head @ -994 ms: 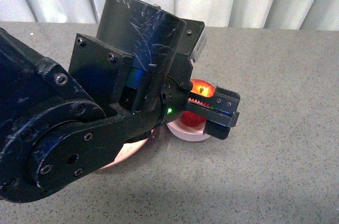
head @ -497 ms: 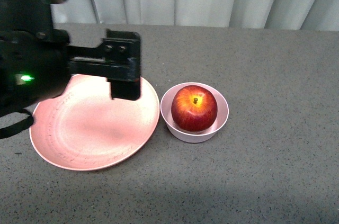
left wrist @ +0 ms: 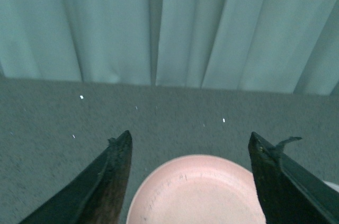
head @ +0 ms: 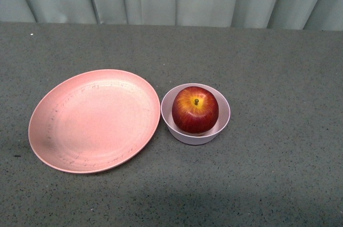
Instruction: Move apple from plate to bowl
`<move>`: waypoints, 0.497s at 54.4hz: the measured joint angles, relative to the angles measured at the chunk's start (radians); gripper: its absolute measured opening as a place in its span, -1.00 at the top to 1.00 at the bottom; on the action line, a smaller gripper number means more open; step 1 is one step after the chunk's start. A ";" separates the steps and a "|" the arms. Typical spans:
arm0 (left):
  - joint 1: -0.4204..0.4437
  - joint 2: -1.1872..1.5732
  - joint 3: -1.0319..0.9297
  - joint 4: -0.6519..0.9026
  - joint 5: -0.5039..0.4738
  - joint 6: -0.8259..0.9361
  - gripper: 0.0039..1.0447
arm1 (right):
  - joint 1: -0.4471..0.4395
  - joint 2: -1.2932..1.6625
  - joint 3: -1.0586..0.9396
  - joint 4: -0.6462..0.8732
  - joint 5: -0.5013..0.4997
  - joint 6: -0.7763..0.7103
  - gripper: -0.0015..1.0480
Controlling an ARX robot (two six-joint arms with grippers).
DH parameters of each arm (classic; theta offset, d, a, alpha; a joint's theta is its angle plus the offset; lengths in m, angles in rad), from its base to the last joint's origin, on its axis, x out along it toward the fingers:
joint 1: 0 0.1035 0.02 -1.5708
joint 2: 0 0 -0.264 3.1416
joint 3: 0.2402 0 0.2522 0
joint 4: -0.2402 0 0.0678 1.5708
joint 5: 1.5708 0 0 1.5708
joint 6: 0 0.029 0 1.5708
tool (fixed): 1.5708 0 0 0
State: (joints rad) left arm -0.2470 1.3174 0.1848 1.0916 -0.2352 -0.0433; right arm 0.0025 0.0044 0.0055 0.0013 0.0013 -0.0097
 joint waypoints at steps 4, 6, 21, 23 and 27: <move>0.026 -0.071 -0.028 -0.005 0.023 0.016 -0.03 | 0.000 0.000 0.000 0.000 0.000 0.000 -0.82; 0.037 -0.096 -0.040 -0.017 0.034 0.019 0.08 | 0.000 0.000 0.000 0.000 0.000 0.000 -0.82; 0.113 -0.315 -0.124 -0.164 0.106 0.029 0.94 | 0.000 0.000 0.000 0.000 -0.002 0.000 -0.82; 0.123 -0.358 -0.133 -0.196 0.119 0.033 0.93 | 0.000 0.000 0.000 0.000 -0.002 0.000 -0.82; 0.139 -0.423 -0.146 -0.250 0.134 0.035 0.93 | 0.000 0.000 0.000 0.000 -0.002 0.000 -0.82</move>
State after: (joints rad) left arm -0.1078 0.8940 0.0391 0.8413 -0.1009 -0.0082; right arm 0.0025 0.0040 0.0055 0.0013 -0.0006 -0.0097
